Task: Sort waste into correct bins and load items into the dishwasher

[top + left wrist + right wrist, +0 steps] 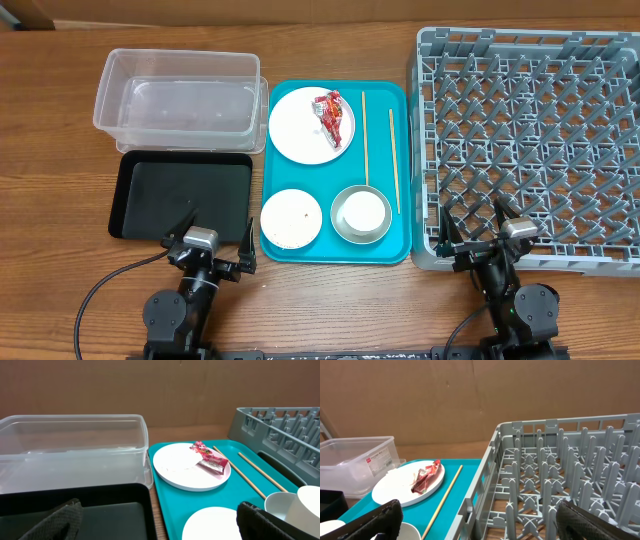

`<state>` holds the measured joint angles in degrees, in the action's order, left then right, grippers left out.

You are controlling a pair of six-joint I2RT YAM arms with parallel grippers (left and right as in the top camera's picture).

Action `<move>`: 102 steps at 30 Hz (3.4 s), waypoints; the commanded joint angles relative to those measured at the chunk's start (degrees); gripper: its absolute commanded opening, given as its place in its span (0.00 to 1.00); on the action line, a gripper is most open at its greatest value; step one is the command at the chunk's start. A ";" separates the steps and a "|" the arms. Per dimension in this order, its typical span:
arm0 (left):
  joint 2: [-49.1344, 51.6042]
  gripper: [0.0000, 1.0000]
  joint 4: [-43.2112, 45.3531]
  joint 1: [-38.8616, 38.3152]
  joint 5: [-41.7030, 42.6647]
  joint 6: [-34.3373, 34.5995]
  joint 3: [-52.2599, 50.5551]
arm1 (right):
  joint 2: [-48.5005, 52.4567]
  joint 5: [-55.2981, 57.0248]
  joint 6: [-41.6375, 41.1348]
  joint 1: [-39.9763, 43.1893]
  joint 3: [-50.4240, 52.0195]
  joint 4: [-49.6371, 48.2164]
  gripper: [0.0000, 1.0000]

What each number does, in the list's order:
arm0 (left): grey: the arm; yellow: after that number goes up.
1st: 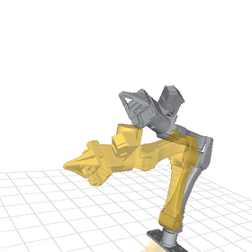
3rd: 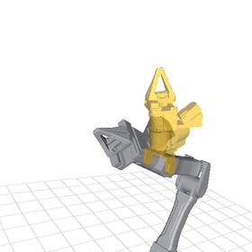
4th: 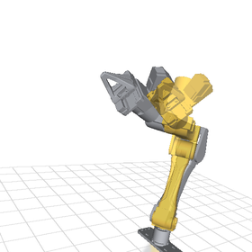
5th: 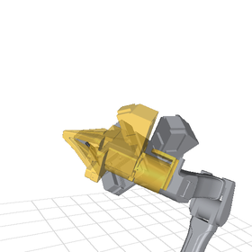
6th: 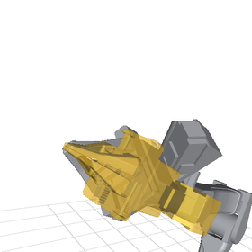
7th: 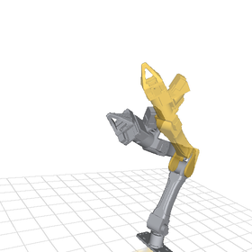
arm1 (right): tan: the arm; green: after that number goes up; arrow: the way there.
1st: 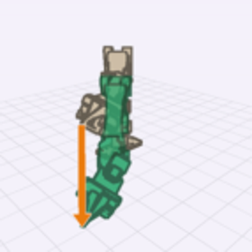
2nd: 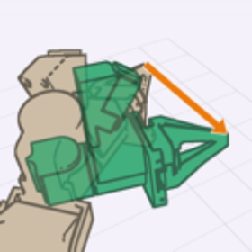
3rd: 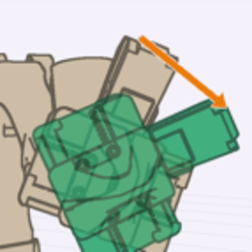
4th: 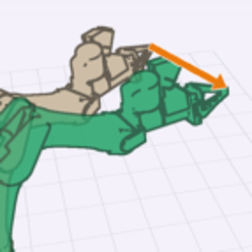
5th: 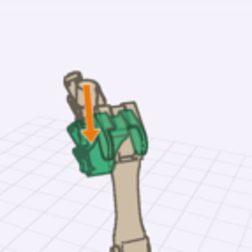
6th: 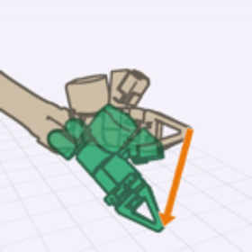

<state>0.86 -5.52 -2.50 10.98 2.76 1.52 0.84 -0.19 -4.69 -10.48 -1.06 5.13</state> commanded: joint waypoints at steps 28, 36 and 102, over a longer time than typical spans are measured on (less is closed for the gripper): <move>-0.59 1.00 0.20 0.24 0.66 -0.87 -0.31 | -0.68 -0.39 0.04 0.15 0.61 -0.44 1.00; -0.61 1.00 0.20 0.24 0.66 -0.87 -0.31 | -0.68 -0.39 0.04 0.15 0.61 -0.44 1.00; 11.06 1.00 -10.16 0.24 18.12 2.51 28.39 | 14.64 -19.82 -7.28 0.07 -36.50 29.16 1.00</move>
<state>6.37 -11.66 -2.50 24.95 4.12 23.09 10.33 -21.74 -12.21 -10.50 -31.20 31.35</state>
